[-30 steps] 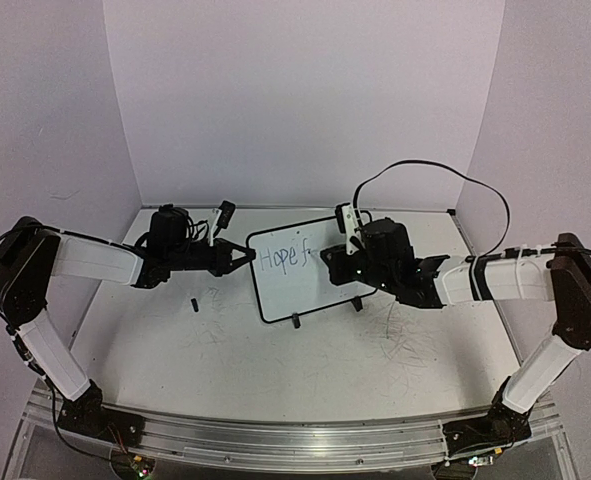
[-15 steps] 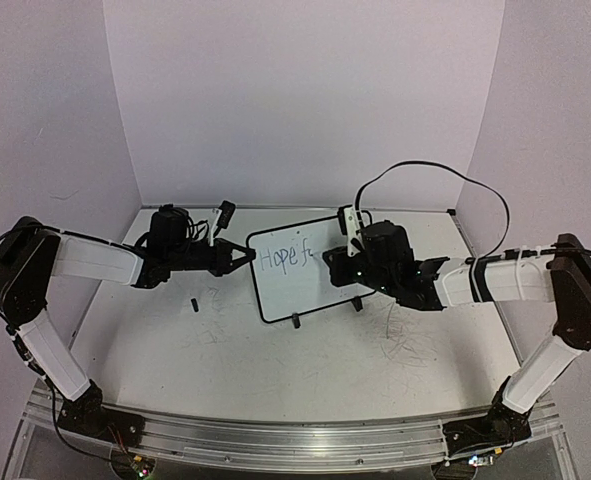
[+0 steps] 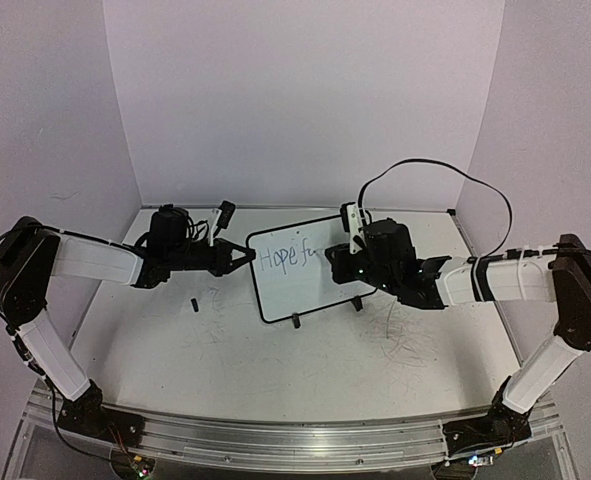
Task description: Write a sentence on the whiteboard
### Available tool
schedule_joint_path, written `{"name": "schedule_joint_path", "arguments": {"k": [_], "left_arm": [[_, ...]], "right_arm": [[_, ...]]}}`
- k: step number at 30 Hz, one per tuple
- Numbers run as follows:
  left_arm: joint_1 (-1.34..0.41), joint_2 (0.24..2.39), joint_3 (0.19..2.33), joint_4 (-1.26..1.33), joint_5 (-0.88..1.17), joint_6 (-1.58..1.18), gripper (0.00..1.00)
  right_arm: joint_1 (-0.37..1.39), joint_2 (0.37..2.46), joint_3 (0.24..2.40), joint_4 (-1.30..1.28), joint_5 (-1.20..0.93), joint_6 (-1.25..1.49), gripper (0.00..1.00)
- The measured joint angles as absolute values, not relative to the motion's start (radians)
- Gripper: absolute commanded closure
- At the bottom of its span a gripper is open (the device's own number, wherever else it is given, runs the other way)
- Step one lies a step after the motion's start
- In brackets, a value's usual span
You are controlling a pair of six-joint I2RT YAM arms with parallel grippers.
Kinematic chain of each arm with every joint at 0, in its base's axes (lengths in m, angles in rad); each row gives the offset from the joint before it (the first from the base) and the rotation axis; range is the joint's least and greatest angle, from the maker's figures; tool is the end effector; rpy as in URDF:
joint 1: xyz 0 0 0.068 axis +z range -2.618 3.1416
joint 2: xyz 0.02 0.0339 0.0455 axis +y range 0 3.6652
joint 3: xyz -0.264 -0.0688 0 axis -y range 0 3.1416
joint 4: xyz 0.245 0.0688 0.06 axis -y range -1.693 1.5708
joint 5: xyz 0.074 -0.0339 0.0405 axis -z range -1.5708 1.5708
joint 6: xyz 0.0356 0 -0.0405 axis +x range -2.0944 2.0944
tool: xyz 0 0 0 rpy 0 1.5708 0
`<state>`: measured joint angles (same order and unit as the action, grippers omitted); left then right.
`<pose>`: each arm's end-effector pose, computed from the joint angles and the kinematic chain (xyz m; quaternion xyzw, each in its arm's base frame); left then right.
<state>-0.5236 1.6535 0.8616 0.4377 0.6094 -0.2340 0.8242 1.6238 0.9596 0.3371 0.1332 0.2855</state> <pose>0.2959 -0.1944 0.2086 0.2826 0.7499 -0.4303 0.4155 0.2530 0.2664 0.2382 -0.1784 0.7921 0.2602 0.5225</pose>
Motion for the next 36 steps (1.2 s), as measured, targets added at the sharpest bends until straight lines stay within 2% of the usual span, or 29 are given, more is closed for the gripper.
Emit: {"name": "schedule_joint_path", "arguments": {"k": [36], "left_arm": [[-0.524,1.650,0.862,0.432,0.608,-0.232,1.00]], "right_arm": [[0.819,1.632,0.961,0.357,0.079,0.284,1.00]]}}
